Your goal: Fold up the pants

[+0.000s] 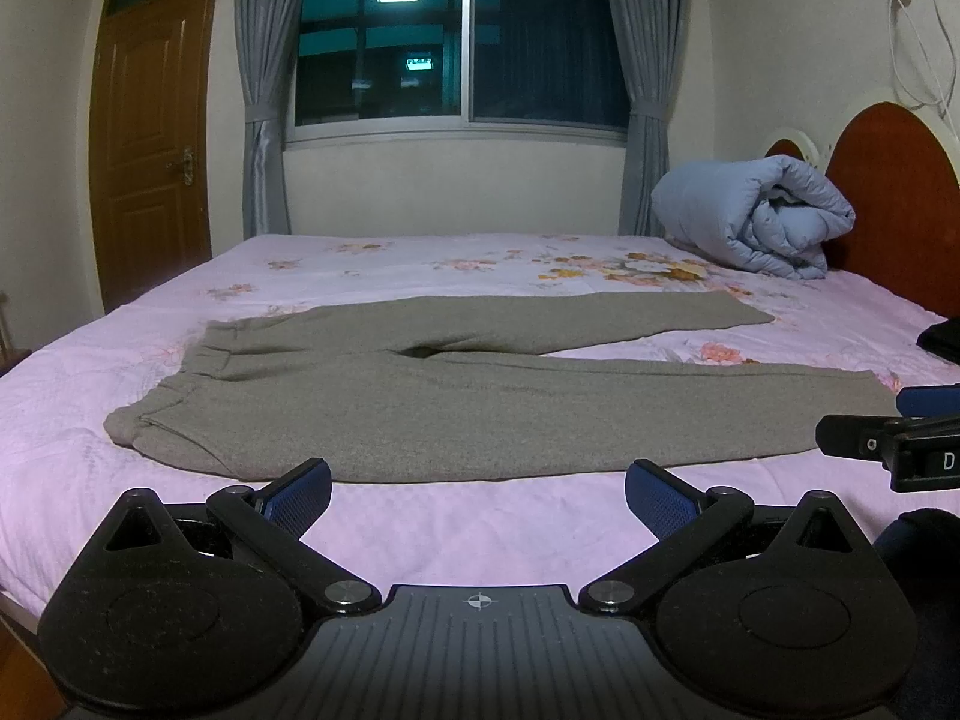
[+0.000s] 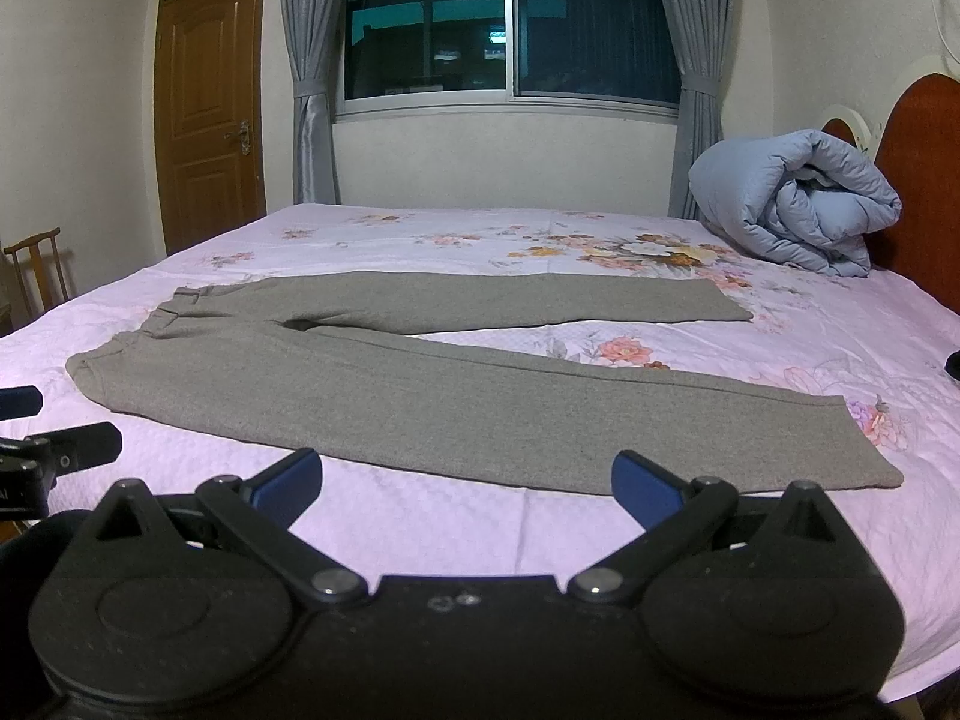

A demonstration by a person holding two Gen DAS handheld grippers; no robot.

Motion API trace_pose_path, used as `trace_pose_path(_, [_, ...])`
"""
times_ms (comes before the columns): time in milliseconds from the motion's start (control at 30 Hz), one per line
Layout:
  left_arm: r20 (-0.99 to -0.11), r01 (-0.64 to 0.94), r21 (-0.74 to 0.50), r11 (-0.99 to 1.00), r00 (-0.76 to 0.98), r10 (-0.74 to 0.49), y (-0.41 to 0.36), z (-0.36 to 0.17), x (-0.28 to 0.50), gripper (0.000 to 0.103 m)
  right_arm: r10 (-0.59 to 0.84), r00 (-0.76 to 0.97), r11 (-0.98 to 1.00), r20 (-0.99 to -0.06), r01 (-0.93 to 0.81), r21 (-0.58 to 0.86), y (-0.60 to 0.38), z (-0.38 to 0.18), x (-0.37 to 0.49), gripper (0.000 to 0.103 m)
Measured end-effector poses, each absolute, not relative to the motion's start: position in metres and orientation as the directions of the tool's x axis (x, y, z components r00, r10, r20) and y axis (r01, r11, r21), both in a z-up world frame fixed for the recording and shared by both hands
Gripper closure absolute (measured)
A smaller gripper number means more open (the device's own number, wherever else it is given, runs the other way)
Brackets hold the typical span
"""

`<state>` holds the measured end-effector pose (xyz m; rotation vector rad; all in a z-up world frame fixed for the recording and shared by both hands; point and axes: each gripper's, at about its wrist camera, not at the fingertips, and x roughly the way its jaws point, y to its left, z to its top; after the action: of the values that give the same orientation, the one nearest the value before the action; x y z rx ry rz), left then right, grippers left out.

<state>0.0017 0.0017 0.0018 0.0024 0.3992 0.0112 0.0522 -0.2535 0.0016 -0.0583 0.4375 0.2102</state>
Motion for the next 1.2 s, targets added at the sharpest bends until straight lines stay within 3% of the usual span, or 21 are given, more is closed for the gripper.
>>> trace_pose_path(1200, [-0.39,-0.02,0.004,1.0,0.921,0.02,0.0027,0.0022,0.0024,0.0,0.188,0.885,0.977,-0.426,-0.214,-0.013,-0.2555,0.0021,0.0514,0.006])
